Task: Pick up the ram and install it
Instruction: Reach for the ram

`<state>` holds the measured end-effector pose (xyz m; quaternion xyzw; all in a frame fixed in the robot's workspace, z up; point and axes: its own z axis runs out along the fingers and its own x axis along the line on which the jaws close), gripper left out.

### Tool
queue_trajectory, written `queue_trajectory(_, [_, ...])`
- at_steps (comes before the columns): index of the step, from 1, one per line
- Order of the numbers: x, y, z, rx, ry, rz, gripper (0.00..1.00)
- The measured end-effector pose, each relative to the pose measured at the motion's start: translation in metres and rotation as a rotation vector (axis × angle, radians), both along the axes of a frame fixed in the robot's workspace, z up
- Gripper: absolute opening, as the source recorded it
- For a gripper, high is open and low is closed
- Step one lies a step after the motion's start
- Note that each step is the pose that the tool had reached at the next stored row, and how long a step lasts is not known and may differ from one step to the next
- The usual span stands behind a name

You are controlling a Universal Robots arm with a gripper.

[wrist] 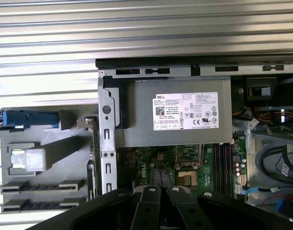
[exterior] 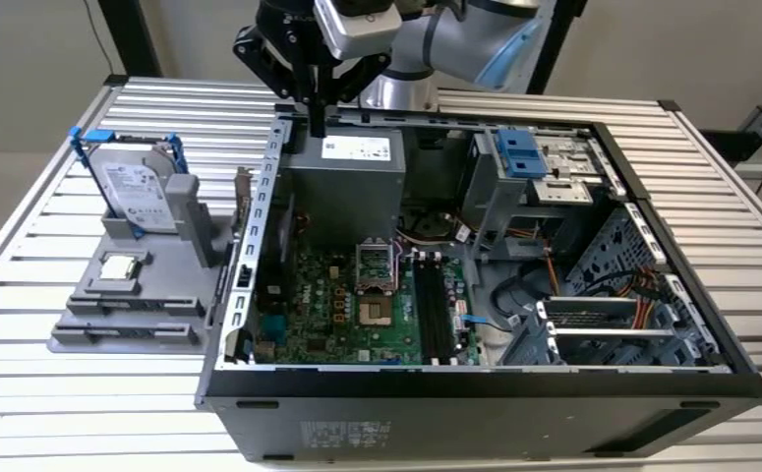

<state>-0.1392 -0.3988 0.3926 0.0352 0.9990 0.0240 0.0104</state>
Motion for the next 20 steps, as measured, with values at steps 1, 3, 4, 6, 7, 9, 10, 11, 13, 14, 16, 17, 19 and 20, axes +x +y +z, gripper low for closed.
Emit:
queue_trajectory(1, [-0.0001,0.0000,0.0000,0.0000,0.0000,0.000,0.00])
queue_trajectory(3, [-0.0010,0.0000,0.0000,0.0000,0.0000,0.000,0.00])
queue_trajectory(4, [-0.0017,0.0000,0.0000,0.0001,0.0000,0.000,0.00])
queue_trajectory(6, [-0.0038,0.0000,0.0000,0.0000,0.0000,0.000,0.00])
queue_trajectory(7, [-0.0051,0.0000,0.0000,0.0000,-0.0001,0.000,0.00])
queue_trajectory(9, [-0.0080,0.0000,0.0000,0.0000,0.0000,0.000,0.00])
queue_trajectory(10, [-0.0095,0.0000,0.0000,0.0000,0.0000,0.000,0.00])
queue_trajectory(11, [-0.0111,0.0000,0.0001,-0.0001,0.0001,0.000,0.00])
queue_trajectory(13, [-0.0142,0.0000,0.0000,0.0000,-0.0001,0.000,0.00])
queue_trajectory(14, [-0.0157,0.0000,0.0000,0.0001,-0.0001,0.000,0.00])
queue_trajectory(16, [-0.0188,0.0000,0.0000,0.0000,0.0000,0.000,0.00])
queue_trajectory(17, [-0.0203,0.0000,0.0000,0.0000,0.0000,0.000,0.00])
queue_trajectory(19, [-0.0232,0.0000,0.0000,0.0000,0.0000,0.000,0.00])
queue_trajectory(20, [-0.0245,0.0000,0.0000,0.0000,0.0000,0.000,0.00])
